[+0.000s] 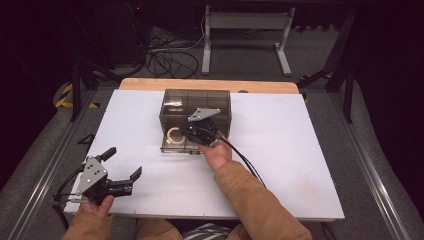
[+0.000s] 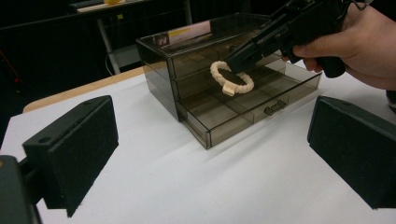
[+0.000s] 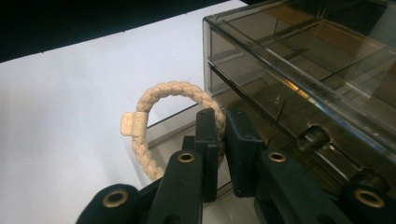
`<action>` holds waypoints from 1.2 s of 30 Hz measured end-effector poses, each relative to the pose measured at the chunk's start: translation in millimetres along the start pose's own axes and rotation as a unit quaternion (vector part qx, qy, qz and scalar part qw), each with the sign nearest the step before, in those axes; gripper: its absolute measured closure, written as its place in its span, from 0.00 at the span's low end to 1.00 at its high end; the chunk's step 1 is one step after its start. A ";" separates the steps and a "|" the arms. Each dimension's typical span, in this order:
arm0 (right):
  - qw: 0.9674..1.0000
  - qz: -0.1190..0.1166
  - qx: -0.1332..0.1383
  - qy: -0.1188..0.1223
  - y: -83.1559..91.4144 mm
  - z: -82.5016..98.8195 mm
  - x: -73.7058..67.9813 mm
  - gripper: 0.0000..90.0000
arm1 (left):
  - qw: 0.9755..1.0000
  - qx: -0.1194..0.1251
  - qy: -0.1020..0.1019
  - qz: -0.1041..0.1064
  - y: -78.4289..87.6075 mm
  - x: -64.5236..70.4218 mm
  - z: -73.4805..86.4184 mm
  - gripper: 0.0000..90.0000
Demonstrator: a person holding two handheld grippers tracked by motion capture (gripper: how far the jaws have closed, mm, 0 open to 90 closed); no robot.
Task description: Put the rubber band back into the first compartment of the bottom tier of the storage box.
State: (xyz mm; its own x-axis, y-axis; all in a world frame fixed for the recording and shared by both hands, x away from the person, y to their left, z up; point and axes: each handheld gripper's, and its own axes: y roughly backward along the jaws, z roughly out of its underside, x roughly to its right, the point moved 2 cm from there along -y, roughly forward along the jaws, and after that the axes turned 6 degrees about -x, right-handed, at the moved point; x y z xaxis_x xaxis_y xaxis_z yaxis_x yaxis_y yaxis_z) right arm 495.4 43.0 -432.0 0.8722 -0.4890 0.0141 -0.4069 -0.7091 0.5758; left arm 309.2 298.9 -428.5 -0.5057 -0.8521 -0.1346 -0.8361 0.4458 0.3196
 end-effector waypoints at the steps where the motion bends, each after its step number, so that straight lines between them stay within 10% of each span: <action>1: 1.000 0.000 0.000 0.000 0.0 0.0 0.0 0.93 | 1.000 0.000 0.000 0.000 0.0 -0.1 0.1 0.03; 36: 0.999 0.021 -0.041 -0.012 -27.8 11.9 -2.0 0.93 | 1.000 0.000 0.001 0.002 -0.4 -0.3 0.4 0.03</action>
State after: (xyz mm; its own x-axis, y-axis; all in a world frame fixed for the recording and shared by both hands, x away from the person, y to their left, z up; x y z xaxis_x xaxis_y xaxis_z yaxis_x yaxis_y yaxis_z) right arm 501.7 57.7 -457.7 0.8476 -0.5302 0.0216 -0.4190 -0.6438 0.6403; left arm 309.6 299.1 -429.0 -0.5084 -0.8510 -0.1316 -0.8341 0.4487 0.3208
